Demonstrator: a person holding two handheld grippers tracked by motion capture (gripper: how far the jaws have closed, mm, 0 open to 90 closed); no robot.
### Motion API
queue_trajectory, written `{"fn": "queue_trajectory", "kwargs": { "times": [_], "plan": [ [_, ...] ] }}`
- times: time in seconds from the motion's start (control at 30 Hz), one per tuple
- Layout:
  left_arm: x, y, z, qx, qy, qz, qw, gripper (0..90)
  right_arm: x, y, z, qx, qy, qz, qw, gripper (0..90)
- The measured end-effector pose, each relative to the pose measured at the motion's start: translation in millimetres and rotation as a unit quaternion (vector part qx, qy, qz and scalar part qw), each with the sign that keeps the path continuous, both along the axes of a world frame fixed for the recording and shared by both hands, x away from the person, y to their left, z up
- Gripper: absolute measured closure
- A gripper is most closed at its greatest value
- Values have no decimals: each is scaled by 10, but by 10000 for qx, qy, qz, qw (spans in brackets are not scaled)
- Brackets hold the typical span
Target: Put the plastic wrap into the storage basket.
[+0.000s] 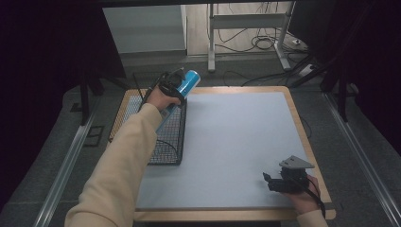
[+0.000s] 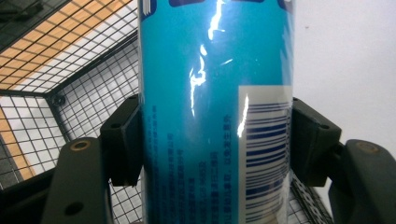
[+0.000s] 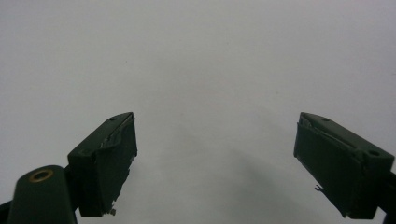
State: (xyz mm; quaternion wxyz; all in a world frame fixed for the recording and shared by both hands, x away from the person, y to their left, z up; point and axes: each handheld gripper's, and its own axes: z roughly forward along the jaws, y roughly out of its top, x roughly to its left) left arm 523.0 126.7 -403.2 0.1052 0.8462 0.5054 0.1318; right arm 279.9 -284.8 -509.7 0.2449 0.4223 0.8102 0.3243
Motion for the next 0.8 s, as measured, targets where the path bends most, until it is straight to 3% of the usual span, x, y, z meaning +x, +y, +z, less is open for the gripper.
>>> {"fn": "queue_trajectory", "kwargs": {
  "times": [0.6,0.67,0.7,0.8],
  "plan": [
    [100,87,-254,152,134,240,9995,309,-6,17,-14,-36,23,42,10000,136],
    [91,88,-242,196,10,222,9996,301,-8,19,-15,-38,23,47,10000,136],
    [72,84,-182,92,-190,250,9995,305,-7,19,-15,-38,25,47,10000,136],
    [35,91,-95,-24,-235,282,9993,272,-2,16,-19,-47,39,50,10000,136]
  ]
}}
